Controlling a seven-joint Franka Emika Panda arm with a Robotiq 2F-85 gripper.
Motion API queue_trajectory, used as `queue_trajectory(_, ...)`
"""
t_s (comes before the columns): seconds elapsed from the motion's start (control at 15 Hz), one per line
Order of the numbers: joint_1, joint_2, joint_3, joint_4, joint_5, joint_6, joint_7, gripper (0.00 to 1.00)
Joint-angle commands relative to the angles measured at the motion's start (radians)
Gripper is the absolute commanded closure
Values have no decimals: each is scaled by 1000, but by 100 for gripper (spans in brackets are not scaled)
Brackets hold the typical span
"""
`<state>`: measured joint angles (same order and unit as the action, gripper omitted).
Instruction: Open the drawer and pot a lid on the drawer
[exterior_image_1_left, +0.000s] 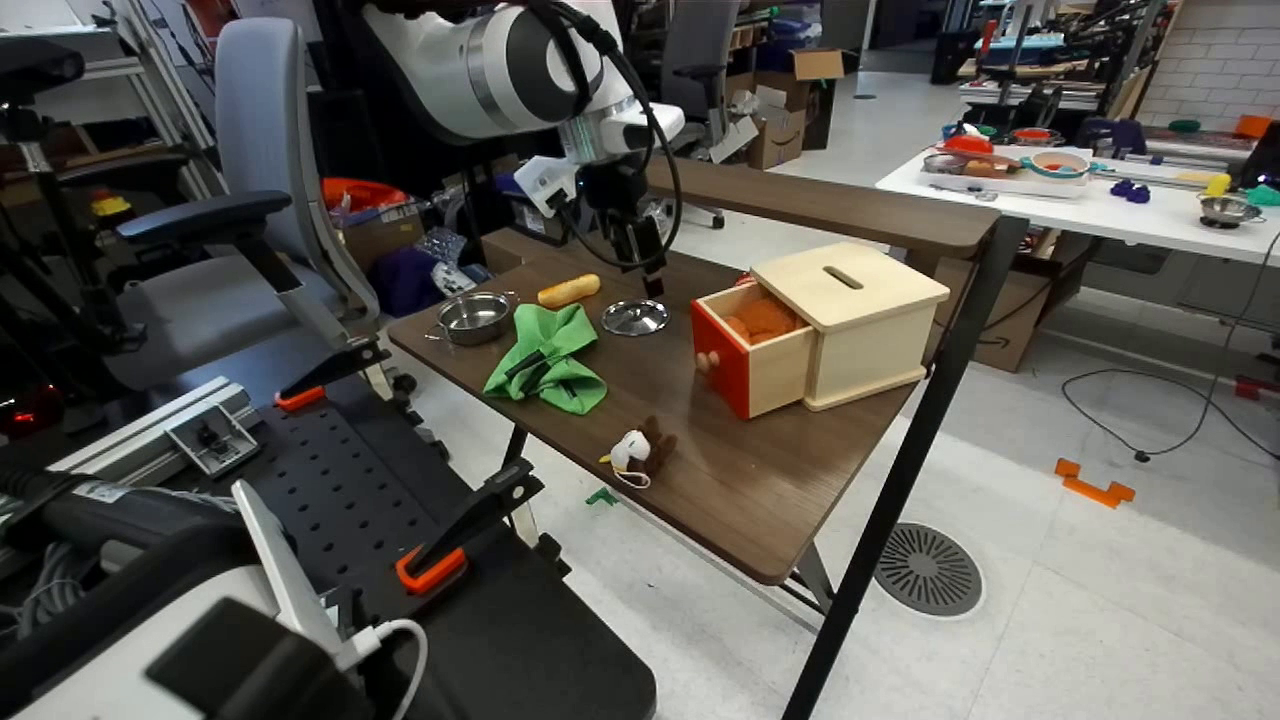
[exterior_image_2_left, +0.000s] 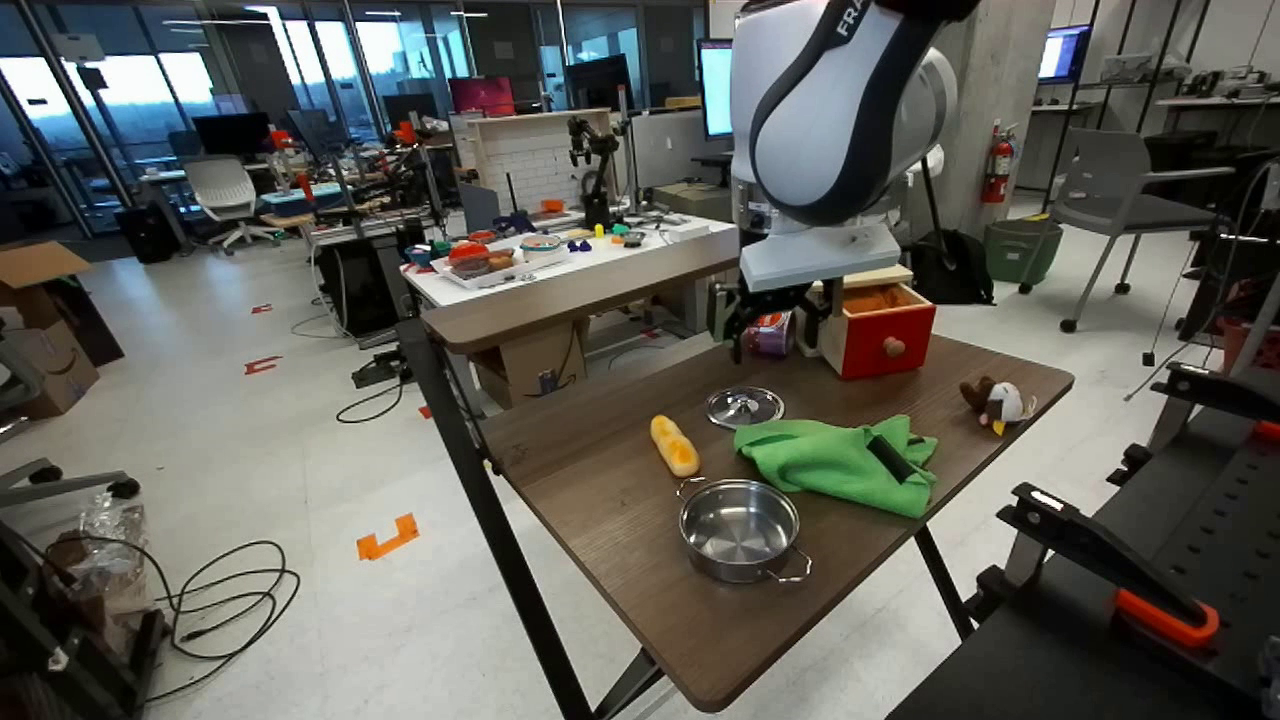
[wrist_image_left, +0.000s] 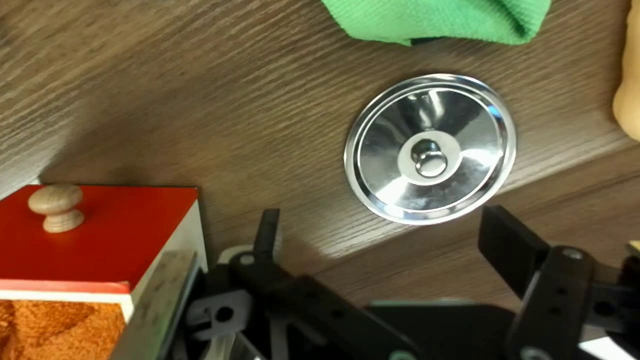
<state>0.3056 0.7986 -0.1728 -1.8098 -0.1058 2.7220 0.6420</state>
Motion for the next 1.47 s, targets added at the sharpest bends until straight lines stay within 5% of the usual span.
queue_trajectory(0.0, -4, 60, 9, 91, 28, -18, -19, 0)
queue_trajectory(1.27, -26, 223, 58, 330, 70, -227, -103, 0)
queue_trajectory(1.33, -23, 226, 54, 329, 69, -219, -100, 3)
queue_trajectory(1.4, -24, 224, 56, 325, 70, -215, -102, 26)
